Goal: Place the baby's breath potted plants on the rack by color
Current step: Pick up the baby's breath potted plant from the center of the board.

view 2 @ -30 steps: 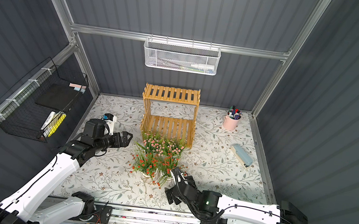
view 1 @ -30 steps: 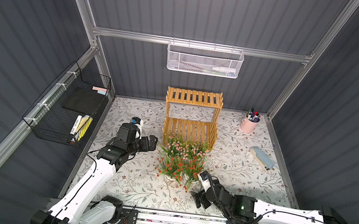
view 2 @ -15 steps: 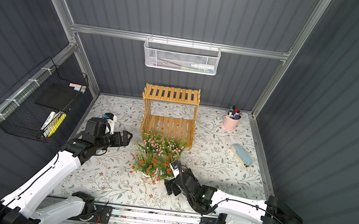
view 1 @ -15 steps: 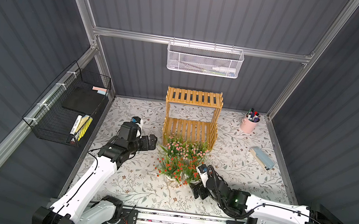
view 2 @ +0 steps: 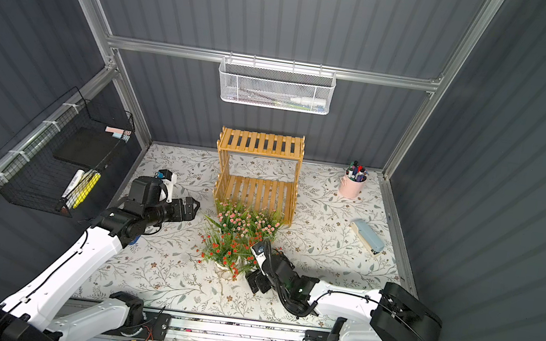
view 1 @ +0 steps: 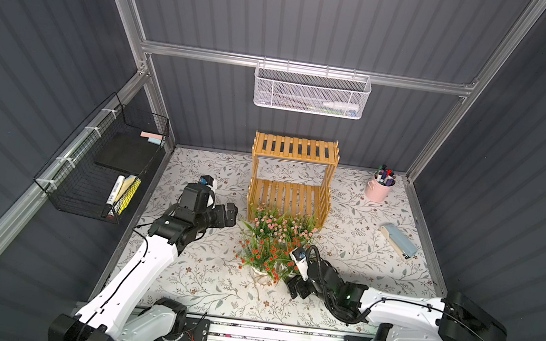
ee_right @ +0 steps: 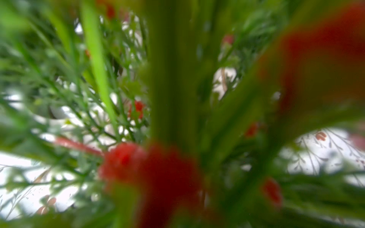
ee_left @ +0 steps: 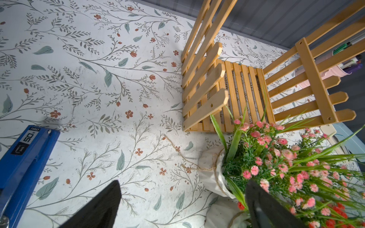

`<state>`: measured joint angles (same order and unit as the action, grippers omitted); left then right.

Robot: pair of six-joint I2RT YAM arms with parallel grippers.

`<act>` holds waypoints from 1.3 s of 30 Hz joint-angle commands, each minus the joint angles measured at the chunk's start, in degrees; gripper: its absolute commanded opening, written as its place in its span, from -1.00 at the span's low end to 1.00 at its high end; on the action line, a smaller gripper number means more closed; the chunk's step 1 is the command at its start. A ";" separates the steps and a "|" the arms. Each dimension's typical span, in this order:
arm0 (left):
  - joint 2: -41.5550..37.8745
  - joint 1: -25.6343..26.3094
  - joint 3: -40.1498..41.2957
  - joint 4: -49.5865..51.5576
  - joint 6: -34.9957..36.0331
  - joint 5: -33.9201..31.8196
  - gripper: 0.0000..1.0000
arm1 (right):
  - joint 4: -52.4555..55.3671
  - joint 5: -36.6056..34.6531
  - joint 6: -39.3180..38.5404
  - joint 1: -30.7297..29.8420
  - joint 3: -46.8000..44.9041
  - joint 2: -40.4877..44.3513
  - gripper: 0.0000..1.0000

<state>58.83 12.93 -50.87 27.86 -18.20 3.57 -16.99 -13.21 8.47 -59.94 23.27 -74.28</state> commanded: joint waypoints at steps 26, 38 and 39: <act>-0.73 0.12 -4.01 5.81 2.29 -2.86 0.99 | -7.53 5.77 -4.19 4.60 3.38 -7.84 0.97; -1.04 0.17 -4.31 5.89 2.82 -3.00 0.99 | -6.90 6.55 -4.61 4.42 2.65 -5.66 0.49; -1.11 0.17 -4.28 5.89 2.85 -3.02 0.99 | -6.87 6.44 -4.66 4.42 2.65 -5.66 0.46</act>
<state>58.74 12.93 -53.28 32.69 -16.56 1.21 -22.68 -7.25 4.45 -55.48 25.52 -81.03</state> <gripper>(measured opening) 0.994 0.935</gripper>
